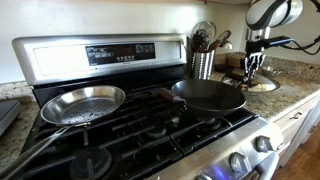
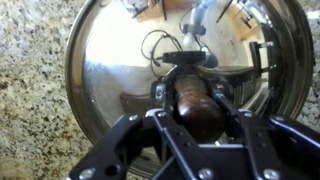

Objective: Take the lid off the wok and place it on the counter

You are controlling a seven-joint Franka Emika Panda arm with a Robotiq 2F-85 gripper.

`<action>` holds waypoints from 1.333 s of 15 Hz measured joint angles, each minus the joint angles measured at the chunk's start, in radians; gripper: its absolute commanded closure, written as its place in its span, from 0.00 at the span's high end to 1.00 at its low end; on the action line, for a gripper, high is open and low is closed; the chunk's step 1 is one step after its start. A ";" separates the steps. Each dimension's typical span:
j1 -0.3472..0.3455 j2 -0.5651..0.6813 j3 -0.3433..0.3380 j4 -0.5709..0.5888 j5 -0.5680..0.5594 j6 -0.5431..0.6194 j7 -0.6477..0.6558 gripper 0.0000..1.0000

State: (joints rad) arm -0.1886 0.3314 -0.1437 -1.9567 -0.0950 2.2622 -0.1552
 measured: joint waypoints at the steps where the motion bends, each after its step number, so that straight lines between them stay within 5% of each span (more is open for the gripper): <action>1: 0.002 0.000 0.001 -0.011 -0.005 0.003 0.000 0.19; 14: 0.005 0.018 0.002 -0.084 -0.034 0.045 0.000 0.19; 15: 0.005 0.018 0.002 -0.084 -0.035 0.045 0.000 0.69; 20: 0.005 0.018 0.003 -0.083 -0.080 0.054 0.000 0.96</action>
State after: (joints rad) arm -0.1831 0.3493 -0.1411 -2.0402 -0.1753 2.3164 -0.1548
